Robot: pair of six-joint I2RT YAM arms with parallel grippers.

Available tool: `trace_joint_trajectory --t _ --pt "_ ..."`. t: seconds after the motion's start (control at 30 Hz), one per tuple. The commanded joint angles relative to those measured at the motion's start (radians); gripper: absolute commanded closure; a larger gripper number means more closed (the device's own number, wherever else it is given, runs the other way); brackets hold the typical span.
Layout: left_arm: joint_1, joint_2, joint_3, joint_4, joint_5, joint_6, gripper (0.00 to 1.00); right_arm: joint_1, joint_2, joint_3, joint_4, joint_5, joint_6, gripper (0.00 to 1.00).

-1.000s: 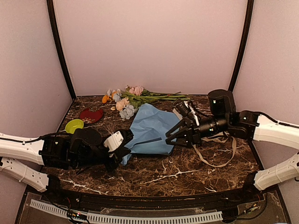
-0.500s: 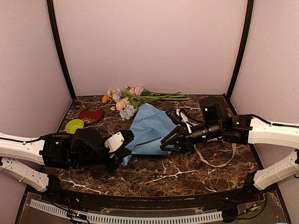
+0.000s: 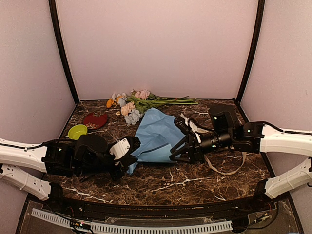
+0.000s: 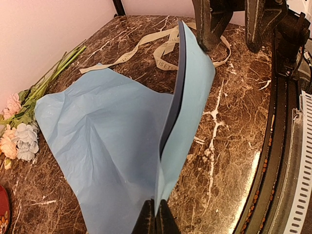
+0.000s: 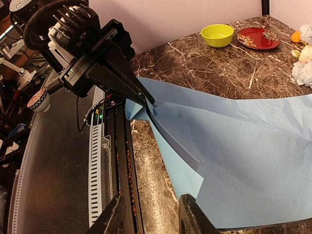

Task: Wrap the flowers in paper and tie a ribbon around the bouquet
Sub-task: Pass from the left arm to the right

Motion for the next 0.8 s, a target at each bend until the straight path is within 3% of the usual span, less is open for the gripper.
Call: trace_joint_trajectory --t 0.0,0.2,0.47,0.6,0.77 --pt "0.008 0.001 0.010 0.014 0.007 -0.007 1.00 0.008 -0.017 -0.016 0.029 -0.003 -0.005 0.62" --pt "0.008 -0.004 0.008 0.009 0.006 -0.006 1.00 0.008 -0.031 -0.022 0.039 -0.019 -0.001 0.69" --pt "0.007 -0.006 0.007 0.007 0.008 -0.004 1.00 -0.004 -0.108 -0.024 0.025 0.068 -0.051 0.58" --pt "0.007 0.000 0.007 0.009 0.011 -0.002 1.00 -0.001 -0.098 -0.058 0.092 0.009 -0.060 0.58" --pt "0.007 -0.002 0.005 0.008 0.012 -0.010 1.00 0.005 -0.088 -0.070 0.132 0.004 -0.061 0.68"
